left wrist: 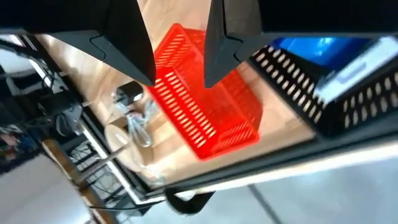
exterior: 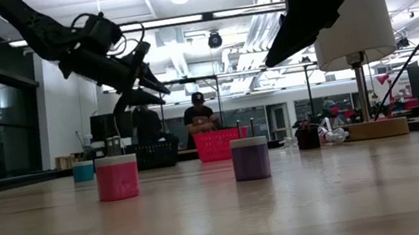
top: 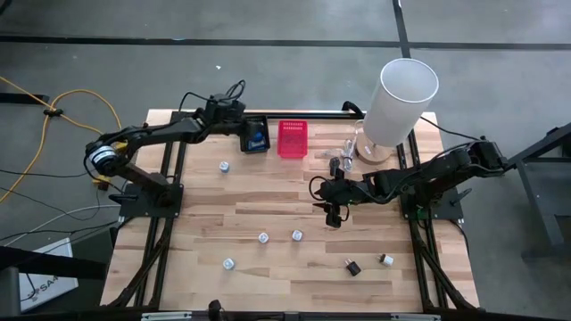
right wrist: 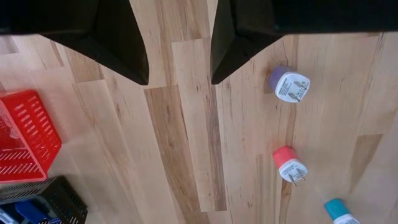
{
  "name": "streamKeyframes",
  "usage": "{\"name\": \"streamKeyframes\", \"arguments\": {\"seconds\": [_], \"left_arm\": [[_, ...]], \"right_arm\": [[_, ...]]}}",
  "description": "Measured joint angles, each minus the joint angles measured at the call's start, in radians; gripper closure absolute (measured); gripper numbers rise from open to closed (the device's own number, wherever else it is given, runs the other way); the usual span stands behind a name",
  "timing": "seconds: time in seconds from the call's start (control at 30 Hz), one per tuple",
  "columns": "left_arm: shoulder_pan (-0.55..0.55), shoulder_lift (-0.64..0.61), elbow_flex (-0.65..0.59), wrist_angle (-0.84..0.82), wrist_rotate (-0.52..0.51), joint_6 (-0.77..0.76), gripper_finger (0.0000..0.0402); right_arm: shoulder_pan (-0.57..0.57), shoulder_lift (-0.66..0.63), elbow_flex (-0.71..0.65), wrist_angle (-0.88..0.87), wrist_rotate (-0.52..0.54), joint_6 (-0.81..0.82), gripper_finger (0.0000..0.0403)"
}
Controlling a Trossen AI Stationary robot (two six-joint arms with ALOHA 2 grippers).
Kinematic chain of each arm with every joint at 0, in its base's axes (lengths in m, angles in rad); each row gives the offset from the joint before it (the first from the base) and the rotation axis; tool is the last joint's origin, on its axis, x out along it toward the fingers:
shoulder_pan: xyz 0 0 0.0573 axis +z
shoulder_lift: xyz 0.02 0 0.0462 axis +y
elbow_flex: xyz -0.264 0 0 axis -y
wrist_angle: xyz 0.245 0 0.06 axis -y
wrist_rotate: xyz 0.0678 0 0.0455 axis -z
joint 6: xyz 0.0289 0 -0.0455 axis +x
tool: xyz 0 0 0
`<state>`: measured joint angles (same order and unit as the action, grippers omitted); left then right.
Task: Pick & Place Office items
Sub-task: Put the top blue charger adapter into the red basket
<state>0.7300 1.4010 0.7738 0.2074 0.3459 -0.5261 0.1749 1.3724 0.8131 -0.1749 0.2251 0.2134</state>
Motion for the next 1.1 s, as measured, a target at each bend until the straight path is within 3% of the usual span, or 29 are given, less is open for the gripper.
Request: {"name": "streamKeyframes", "arguments": {"seconds": [0.27, 0.37, 0.7, 1.1], "left_arm": [[-0.005, -0.106, 0.0, -0.028, 0.194, 0.177, 0.027], [-0.026, -0.155, 0.0, -0.099, 0.221, 0.23, 0.027], [-0.141, -0.298, 0.0, -0.274, 0.119, 0.339, 0.027], [-0.269, -0.31, 0.0, -0.317, 0.071, 0.355, 0.027]], "right_arm": [[0.0, 0.0, 0.0, 0.0, 0.0, 0.0, 0.0243], [0.0, 0.0, 0.0, 0.0, 0.0, 0.0, 0.0243], [0.0, 0.0, 0.0, 0.0, 0.0, 0.0, 0.0243], [0.0, 0.0, 0.0, 0.0, 0.0, 0.0, 0.0243]]}}
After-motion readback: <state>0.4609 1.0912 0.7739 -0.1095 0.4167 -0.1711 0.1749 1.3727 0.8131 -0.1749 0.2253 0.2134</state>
